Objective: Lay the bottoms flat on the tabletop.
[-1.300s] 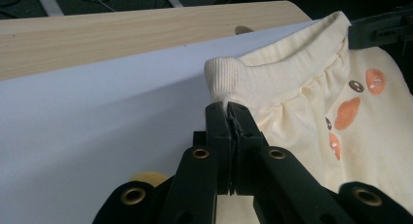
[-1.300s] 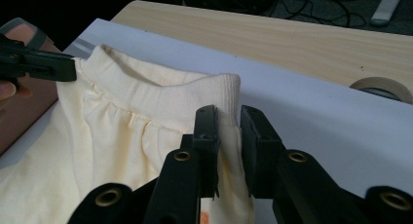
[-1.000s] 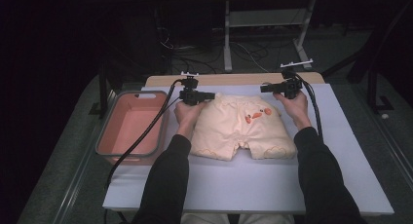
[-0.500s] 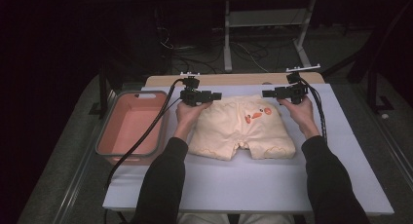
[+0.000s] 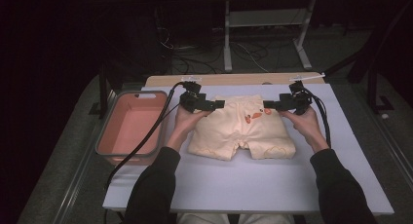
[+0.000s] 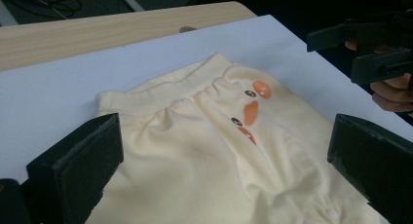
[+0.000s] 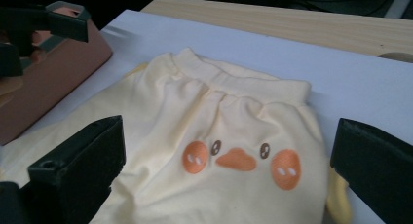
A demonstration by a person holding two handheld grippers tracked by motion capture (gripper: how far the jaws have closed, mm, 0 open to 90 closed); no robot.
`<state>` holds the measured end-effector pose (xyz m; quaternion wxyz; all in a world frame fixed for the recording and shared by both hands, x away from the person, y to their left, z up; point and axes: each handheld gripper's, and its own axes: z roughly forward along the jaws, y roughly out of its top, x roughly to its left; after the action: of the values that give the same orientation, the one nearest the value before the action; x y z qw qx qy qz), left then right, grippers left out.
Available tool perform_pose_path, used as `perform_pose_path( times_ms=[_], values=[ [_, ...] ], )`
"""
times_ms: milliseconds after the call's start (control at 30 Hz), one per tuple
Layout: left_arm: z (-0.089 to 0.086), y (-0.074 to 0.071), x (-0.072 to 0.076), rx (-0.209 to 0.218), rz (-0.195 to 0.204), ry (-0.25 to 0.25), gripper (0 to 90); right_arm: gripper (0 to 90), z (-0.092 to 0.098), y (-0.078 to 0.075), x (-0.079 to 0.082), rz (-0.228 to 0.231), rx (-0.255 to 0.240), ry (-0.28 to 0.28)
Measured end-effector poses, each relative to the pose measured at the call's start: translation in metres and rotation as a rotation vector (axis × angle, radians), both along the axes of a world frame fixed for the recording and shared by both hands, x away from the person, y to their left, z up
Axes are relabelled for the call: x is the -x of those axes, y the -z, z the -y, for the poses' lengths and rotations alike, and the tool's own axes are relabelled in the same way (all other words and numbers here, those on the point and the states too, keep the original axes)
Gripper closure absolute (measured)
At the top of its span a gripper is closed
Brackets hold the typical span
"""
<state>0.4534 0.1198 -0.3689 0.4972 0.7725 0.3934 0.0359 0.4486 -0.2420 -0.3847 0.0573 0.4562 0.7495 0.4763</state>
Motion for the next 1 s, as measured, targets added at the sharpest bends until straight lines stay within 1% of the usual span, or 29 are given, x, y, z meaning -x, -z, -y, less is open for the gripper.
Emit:
perform_pose_path(
  times_ms=[67, 167, 233, 267, 300, 367, 433, 500, 533, 667, 700, 767, 933, 1000],
  values=[
    [-0.002, -0.001, 0.005, 0.011, 0.003, 0.007, 0.0, 0.0, -0.001, -0.001, 0.007, 0.004, -0.008, -0.013],
    [-0.003, 0.001, 0.013, 0.026, -0.007, 0.042, 0.0, 0.0, -0.004, -0.002, 0.014, 0.012, -0.012, -0.028],
    [-0.003, 0.003, 0.018, 0.035, -0.001, 0.057, 0.0, 0.0, -0.005, -0.001, 0.02, 0.016, -0.021, -0.04],
    [-0.003, 0.003, 0.02, 0.033, 0.001, 0.063, 0.0, 0.0, -0.006, -0.001, 0.023, 0.018, -0.024, -0.047],
    [-0.002, 0.004, 0.023, 0.021, 0.008, 0.075, 0.0, 0.0, -0.007, 0.0, 0.025, 0.021, -0.024, -0.051],
    [-0.001, 0.005, 0.028, 0.0, 0.021, 0.084, 0.0, 0.0, -0.009, 0.0, 0.029, 0.022, -0.026, -0.062],
    [-0.002, 0.006, 0.032, 0.008, 0.03, 0.098, 0.0, 0.0, -0.01, 0.0, 0.032, 0.024, -0.011, -0.073],
    [-0.003, 0.006, 0.036, 0.025, 0.035, 0.098, 0.0, 0.0, -0.011, -0.001, 0.035, 0.027, -0.004, -0.077],
    [-0.003, 0.006, 0.037, 0.026, 0.035, 0.1, 0.0, 0.0, -0.01, -0.002, 0.036, 0.029, -0.003, -0.08],
    [-0.007, 0.006, 0.043, 0.011, 0.036, 0.111, 0.0, 0.0, -0.007, -0.002, 0.044, 0.027, -0.003, -0.082],
    [-0.008, 0.007, 0.045, 0.01, 0.042, 0.113, 0.0, 0.0, -0.007, -0.001, 0.045, 0.029, -0.002, -0.081],
    [-0.01, 0.007, 0.048, 0.017, 0.039, 0.111, 0.0, 0.0, -0.005, 0.0, 0.049, 0.023, 0.003, -0.078],
    [-0.014, 0.008, 0.052, 0.014, 0.04, 0.106, 0.0, 0.0, 0.0, 0.003, 0.058, 0.022, -0.003, -0.069],
    [-0.015, 0.008, 0.054, 0.001, 0.043, 0.106, 0.0, 0.0, 0.002, 0.003, 0.062, 0.02, -0.007, -0.066]
  ],
)
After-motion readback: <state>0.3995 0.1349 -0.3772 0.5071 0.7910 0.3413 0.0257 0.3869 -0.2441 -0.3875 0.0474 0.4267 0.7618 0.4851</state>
